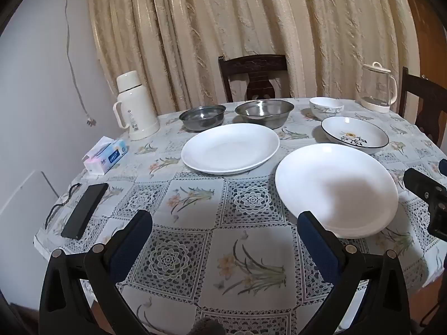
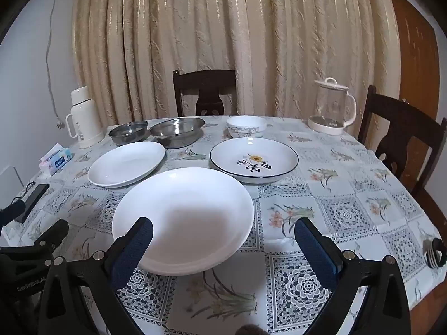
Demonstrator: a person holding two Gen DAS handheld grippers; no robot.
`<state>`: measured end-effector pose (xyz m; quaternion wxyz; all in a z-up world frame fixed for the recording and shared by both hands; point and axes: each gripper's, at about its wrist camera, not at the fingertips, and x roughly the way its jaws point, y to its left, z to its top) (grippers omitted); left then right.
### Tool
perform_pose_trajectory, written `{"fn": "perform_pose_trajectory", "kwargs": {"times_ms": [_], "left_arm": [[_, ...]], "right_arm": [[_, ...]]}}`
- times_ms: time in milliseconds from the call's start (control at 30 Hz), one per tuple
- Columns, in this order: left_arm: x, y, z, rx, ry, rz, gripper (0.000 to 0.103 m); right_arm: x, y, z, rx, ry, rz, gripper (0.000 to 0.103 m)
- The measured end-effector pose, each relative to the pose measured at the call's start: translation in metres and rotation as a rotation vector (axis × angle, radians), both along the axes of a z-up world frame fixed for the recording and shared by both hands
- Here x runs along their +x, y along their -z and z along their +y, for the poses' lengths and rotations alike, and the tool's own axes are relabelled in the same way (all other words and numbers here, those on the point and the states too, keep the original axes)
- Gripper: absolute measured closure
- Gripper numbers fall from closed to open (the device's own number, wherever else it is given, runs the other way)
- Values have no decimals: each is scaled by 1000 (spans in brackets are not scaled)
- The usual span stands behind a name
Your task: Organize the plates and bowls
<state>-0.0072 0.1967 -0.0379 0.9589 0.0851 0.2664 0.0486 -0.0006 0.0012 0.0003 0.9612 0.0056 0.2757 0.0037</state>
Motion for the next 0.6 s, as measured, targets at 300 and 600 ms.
{"fn": "perform_pose_trajectory", "kwargs": {"times_ms": [300,600], "left_arm": [[-1,2,-3,1,0,-5,0],[-3,0,-3,8,-2,-1,0]], "right_arm": [[0,1,-1,1,3,13,0],[-3,6,0,4,7,16,0]]}}
